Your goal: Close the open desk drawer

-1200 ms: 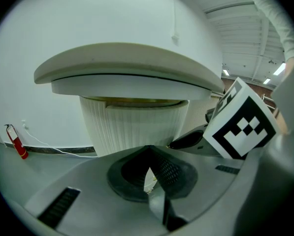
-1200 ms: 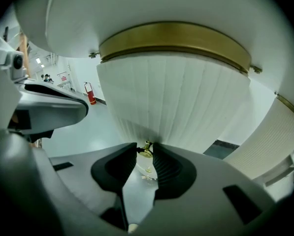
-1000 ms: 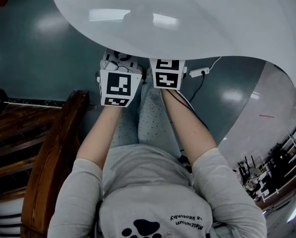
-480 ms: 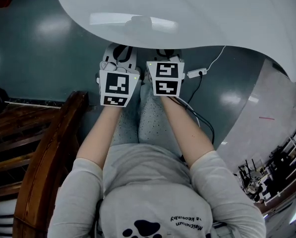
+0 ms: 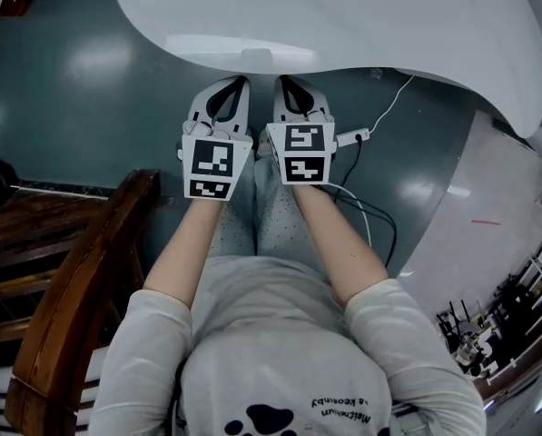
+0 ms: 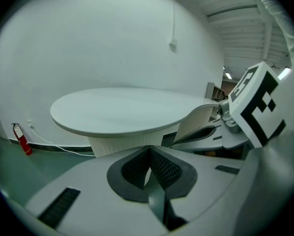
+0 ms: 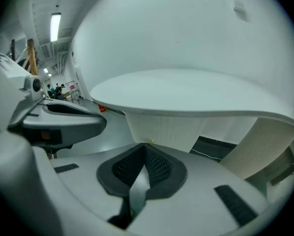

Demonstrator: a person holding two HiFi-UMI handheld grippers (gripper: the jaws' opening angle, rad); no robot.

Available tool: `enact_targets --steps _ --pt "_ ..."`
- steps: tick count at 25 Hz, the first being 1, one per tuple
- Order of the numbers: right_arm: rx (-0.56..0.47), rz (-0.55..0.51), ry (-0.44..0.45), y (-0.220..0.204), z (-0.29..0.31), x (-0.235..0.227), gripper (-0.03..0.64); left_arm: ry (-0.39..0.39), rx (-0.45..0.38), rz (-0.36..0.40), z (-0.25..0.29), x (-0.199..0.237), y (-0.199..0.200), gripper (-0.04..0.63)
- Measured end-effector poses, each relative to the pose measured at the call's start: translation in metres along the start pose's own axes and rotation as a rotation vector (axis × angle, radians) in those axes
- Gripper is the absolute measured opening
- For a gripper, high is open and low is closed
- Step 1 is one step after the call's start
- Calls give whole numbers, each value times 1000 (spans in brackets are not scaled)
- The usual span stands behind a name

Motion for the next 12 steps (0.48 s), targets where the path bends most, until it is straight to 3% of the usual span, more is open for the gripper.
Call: enact_targets --steps 12 --pt "-139 -65 12 42 -86 4 17 30 -59 26 -58 -36 44 8"
Point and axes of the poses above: the fingertips, and each gripper's own axes: z forward along the fingers, x to its left, y out of its top, the point moved 5 cm from there along -z, backward along the fingers, and after that the axes turned 7 degrees about -z, right-handed, at the moved point
